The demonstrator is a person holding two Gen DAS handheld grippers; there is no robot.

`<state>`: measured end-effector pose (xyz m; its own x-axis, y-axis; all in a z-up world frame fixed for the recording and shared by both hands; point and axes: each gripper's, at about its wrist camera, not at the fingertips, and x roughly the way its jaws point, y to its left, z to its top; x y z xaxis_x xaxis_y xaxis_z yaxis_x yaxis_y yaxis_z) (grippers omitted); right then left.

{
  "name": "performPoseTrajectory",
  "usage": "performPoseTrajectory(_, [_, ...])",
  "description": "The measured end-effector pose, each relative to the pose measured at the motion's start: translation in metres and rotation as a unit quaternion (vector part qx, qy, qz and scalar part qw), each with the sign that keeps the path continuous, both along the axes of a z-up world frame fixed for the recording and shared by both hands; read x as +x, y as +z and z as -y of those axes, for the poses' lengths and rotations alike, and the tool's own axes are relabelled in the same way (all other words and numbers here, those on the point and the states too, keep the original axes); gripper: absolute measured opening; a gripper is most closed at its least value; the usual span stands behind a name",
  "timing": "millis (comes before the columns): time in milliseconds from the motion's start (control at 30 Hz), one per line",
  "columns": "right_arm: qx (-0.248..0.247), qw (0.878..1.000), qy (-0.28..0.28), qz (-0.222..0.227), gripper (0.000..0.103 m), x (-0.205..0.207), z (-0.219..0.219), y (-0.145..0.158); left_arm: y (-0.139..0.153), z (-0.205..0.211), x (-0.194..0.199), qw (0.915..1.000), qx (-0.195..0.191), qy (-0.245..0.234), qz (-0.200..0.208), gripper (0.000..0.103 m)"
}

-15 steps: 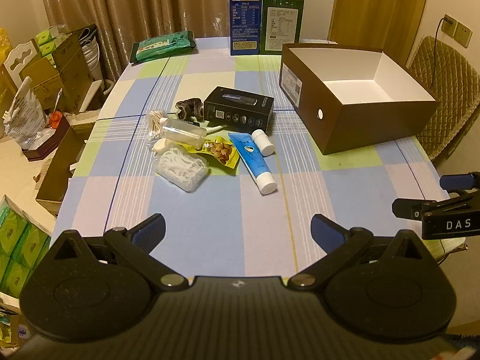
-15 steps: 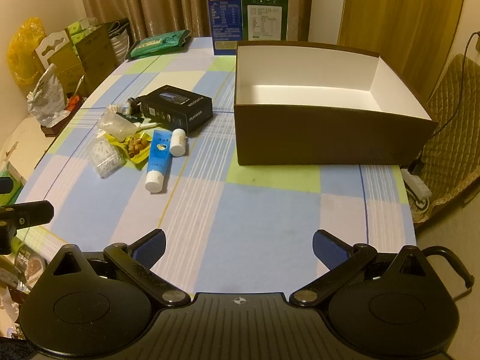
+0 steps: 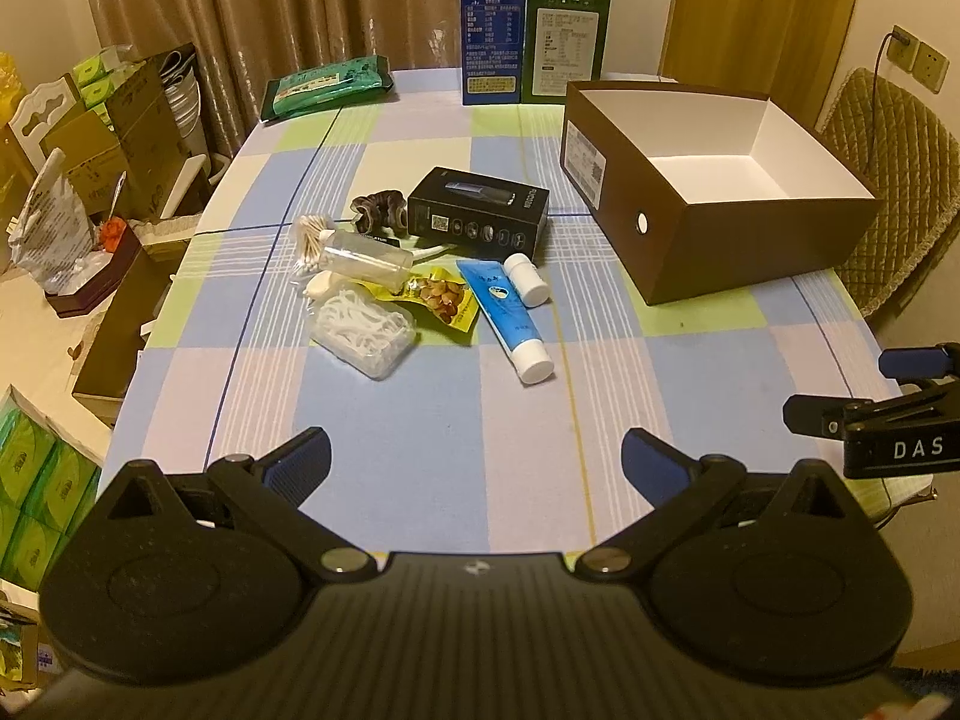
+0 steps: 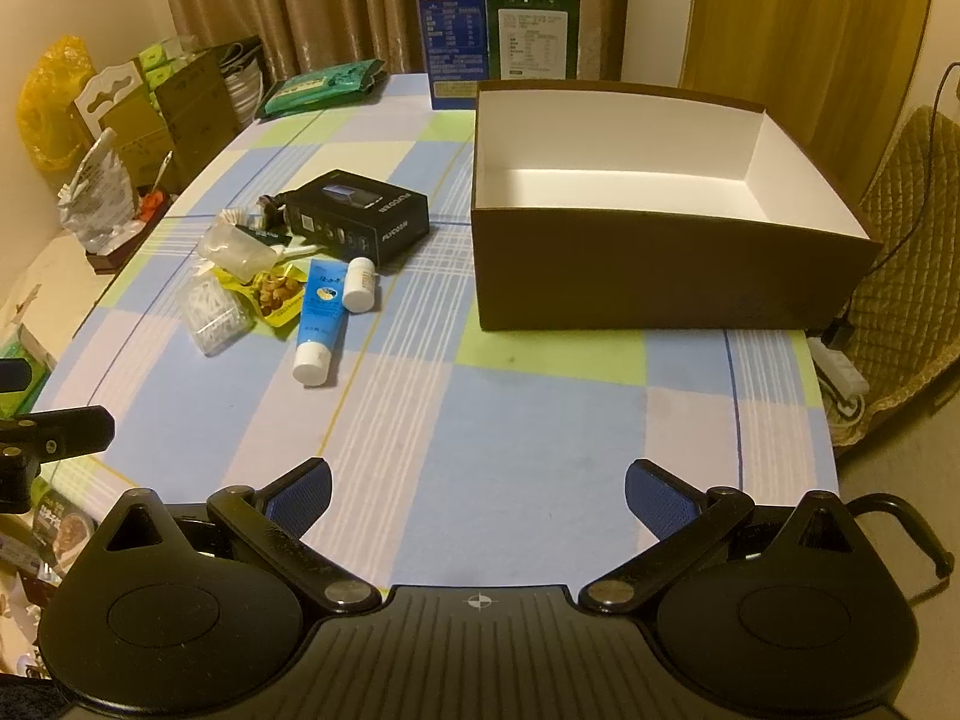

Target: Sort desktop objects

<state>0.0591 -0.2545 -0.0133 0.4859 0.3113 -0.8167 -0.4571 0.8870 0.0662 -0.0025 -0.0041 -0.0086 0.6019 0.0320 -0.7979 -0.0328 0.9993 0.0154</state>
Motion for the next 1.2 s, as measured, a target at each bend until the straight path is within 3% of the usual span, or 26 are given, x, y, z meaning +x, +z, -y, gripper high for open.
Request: performPoseTrajectory(1200, [-0.001, 1.000, 0.028, -0.013, 0.101, 0.034, -0.005, -0.006, -0.009, 0.008, 0.031, 0.9995, -0.005, 0.021, -0.022, 0.102])
